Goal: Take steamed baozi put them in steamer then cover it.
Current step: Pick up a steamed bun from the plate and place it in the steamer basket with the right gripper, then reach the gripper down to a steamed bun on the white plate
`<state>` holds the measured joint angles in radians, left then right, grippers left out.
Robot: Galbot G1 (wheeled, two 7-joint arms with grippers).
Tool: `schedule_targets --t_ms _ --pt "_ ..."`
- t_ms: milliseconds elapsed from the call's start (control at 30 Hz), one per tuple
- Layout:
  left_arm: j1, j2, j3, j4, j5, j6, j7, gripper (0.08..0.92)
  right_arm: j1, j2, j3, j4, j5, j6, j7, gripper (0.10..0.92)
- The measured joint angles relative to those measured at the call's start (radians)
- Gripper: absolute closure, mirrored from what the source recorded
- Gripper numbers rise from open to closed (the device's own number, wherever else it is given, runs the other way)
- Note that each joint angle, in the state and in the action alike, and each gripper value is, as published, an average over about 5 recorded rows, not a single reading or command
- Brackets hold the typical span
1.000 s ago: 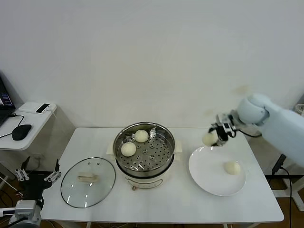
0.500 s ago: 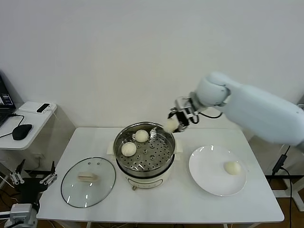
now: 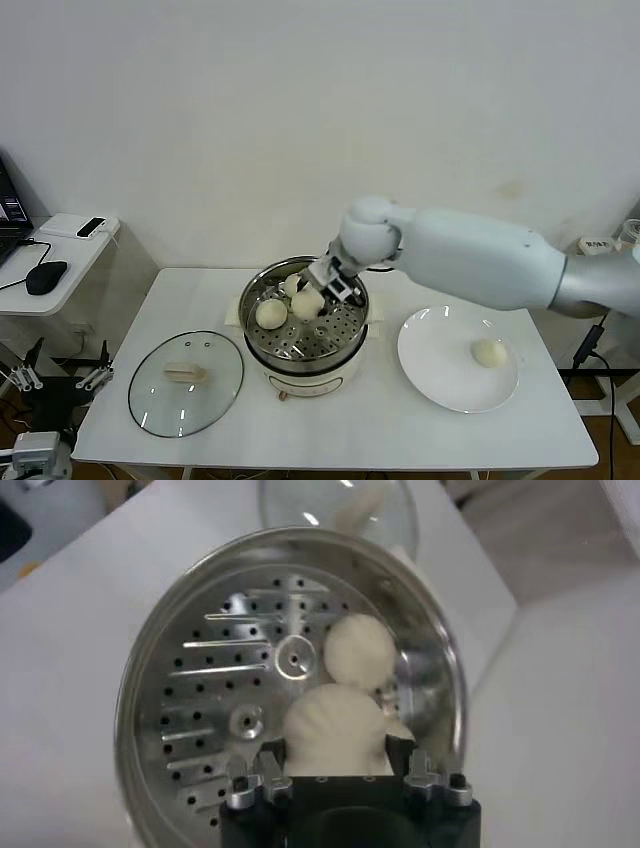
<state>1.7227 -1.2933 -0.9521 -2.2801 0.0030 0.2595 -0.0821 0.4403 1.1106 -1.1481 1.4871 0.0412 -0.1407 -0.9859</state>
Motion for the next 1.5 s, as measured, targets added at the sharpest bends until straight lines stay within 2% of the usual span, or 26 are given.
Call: schedule_targets --t_ms 500,933,1200,1500 --pt "-0.008 -0.007 -0.002 0.014 -0.011 -0.001 0.0 0.177 -0.003 0.081 -0.083 -0.032 -0.091 0.193 -0.02 0.387" --pt "-0.01 -0.006 -0.005 0.017 -0.016 -0.002 0.0 0.177 -0.001 0.082 -0.103 -0.015 -0.095 0.257 -0.03 0.367" --pt "-0.01 -0.006 -0.007 0.016 -0.017 -0.002 0.0 0.177 0.009 0.072 -0.098 -0.015 -0.095 0.274 -0.025 0.215" --pt "-0.012 0.002 -0.009 0.013 -0.019 0.001 0.002 0.177 0.041 0.033 -0.056 -0.032 -0.06 0.252 -0.036 0.202"
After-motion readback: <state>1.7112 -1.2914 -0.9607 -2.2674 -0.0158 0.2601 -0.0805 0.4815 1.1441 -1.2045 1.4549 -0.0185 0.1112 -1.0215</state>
